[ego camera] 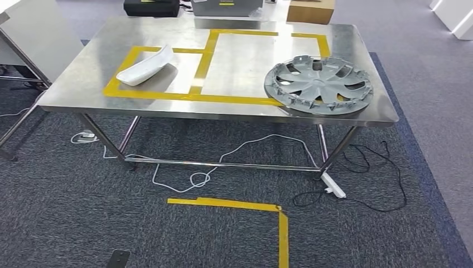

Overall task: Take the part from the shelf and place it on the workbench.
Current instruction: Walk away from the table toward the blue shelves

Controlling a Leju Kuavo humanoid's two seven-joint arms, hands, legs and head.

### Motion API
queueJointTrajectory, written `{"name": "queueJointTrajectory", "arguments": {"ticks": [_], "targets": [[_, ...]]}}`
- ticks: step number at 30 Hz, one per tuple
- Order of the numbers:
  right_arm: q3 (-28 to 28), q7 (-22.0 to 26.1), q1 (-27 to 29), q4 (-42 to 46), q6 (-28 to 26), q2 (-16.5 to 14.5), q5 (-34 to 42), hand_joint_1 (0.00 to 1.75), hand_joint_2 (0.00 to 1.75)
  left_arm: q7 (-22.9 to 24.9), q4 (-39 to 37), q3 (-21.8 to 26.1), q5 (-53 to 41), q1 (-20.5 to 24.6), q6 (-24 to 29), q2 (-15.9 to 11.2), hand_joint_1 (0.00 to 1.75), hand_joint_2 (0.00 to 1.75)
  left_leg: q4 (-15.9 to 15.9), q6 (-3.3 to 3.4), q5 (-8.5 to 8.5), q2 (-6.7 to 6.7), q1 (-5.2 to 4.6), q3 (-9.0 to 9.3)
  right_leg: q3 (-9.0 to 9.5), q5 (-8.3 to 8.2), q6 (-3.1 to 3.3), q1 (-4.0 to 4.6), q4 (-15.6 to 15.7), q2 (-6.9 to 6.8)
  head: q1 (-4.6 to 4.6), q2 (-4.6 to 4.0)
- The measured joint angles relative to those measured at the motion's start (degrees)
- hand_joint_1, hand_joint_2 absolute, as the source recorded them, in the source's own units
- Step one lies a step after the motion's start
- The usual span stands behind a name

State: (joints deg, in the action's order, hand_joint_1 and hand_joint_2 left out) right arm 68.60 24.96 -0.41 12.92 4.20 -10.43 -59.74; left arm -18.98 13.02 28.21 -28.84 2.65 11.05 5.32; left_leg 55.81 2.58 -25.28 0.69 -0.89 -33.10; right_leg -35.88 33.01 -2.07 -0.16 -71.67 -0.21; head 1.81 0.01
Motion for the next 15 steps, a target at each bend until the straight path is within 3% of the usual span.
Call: {"name": "queueJointTrajectory", "arguments": {"ticks": [1,3,4,5,7,8,10,11,12,13,14,15], "targets": [[0.01,0.01,-0.04,0.00,0.06,0.00,-0.10,0.00,0.00,0.33,-0.09,-0.10,-0.15,-0.02,-0.09,0.09,0.00,0.00,0.02,-0.03,0.67,-0.03,-0.15,-0.72,3.05,-1.32,0.46,0.19,3.66,0.03,-0.02,0.00],[0.00,0.03,-0.25,0.00,0.11,0.00,-0.22,0.00,0.00,0.80,-0.19,-0.39,-0.41,-0.14,-0.21,0.23,0.00,0.00,0.11,-0.28,1.93,-0.07,-0.42,-1.76,10.06,-1.41,1.31,0.66,13.29,0.09,-0.07,0.01],[-0.01,0.05,-0.35,0.00,0.13,0.00,-0.27,0.00,0.00,0.92,-0.22,-0.58,-0.55,-0.20,-0.24,0.28,0.00,0.00,0.08,-0.45,2.59,-0.05,-0.42,-2.02,12.31,-0.94,1.53,0.91,16.78,0.13,-0.09,0.01],[-0.02,0.07,-0.38,0.00,0.14,0.00,-0.31,0.00,0.00,0.99,-0.25,-0.78,-0.63,-0.27,-0.28,0.32,0.00,0.00,-0.01,-0.67,3.19,-0.01,-0.35,-2.24,13.33,-0.61,1.61,1.11,18.76,0.16,-0.08,0.01],[-0.02,0.07,-0.26,-0.02,0.18,-0.03,-0.36,0.00,0.00,1.10,-0.37,-1.03,-0.73,-0.38,-0.29,0.35,0.00,0.00,-0.07,-1.19,3.56,-0.10,-0.10,-2.71,12.65,-1.49,1.98,1.14,19.41,0.10,-0.06,0.00],[-0.01,0.06,-0.21,-0.03,0.18,-0.04,-0.37,0.00,0.00,1.16,-0.43,-1.10,-0.74,-0.47,-0.30,0.35,0.00,0.00,0.74,-1.54,2.27,-0.22,0.02,-3.14,12.19,-2.06,2.43,1.05,19.55,0.00,-0.12,0.00],[0.00,0.07,-0.20,-0.04,0.24,-0.07,-0.40,0.00,0.00,1.28,-0.50,-1.15,-0.91,-0.64,-0.34,0.35,0.00,0.00,5.71,-2.24,-3.10,-0.41,0.31,-4.57,11.13,-3.25,3.28,0.89,19.47,-0.20,-0.39,0.01],[0.01,0.07,-0.20,-0.04,0.30,-0.07,-0.42,0.00,0.00,1.31,-0.52,-1.17,-1.02,-0.69,-0.37,0.38,0.00,0.00,9.63,-2.51,-6.05,-0.43,0.48,-5.42,10.42,-3.73,3.49,0.89,19.19,-0.24,-0.50,0.01],[0.01,0.07,-0.19,-0.04,0.39,-0.07,-0.43,0.00,0.00,1.31,-0.52,-1.18,-1.15,-0.70,-0.41,0.39,0.00,0.00,13.40,-2.73,-7.97,-0.42,0.65,-6.08,9.60,-4.16,3.51,0.88,18.81,-0.28,-0.55,0.01],[0.01,0.06,-0.18,-0.04,0.47,-0.07,-0.44,0.00,0.00,1.30,-0.52,-1.19,-1.24,-0.69,-0.44,0.39,0.00,0.00,16.06,-2.93,-8.57,-0.42,0.80,-6.20,8.62,-4.54,3.45,0.84,18.35,-0.33,-0.52,0.01],[0.01,0.05,-0.17,-0.04,0.52,-0.07,-0.45,0.00,0.00,1.28,-0.52,-1.19,-1.34,-0.70,-0.45,0.38,0.00,0.00,16.89,-3.10,-7.91,-0.42,0.95,-5.54,7.59,-4.86,3.34,0.77,17.82,-0.36,-0.55,0.00],[0.01,0.05,-0.15,-0.04,0.58,-0.07,-0.45,0.00,0.00,1.26,-0.52,-1.20,-1.46,-0.70,-0.50,0.34,0.00,0.00,15.53,-3.24,-6.40,-0.42,1.10,-3.87,6.59,-5.09,3.19,0.65,17.20,-0.36,-0.55,0.00]]}}
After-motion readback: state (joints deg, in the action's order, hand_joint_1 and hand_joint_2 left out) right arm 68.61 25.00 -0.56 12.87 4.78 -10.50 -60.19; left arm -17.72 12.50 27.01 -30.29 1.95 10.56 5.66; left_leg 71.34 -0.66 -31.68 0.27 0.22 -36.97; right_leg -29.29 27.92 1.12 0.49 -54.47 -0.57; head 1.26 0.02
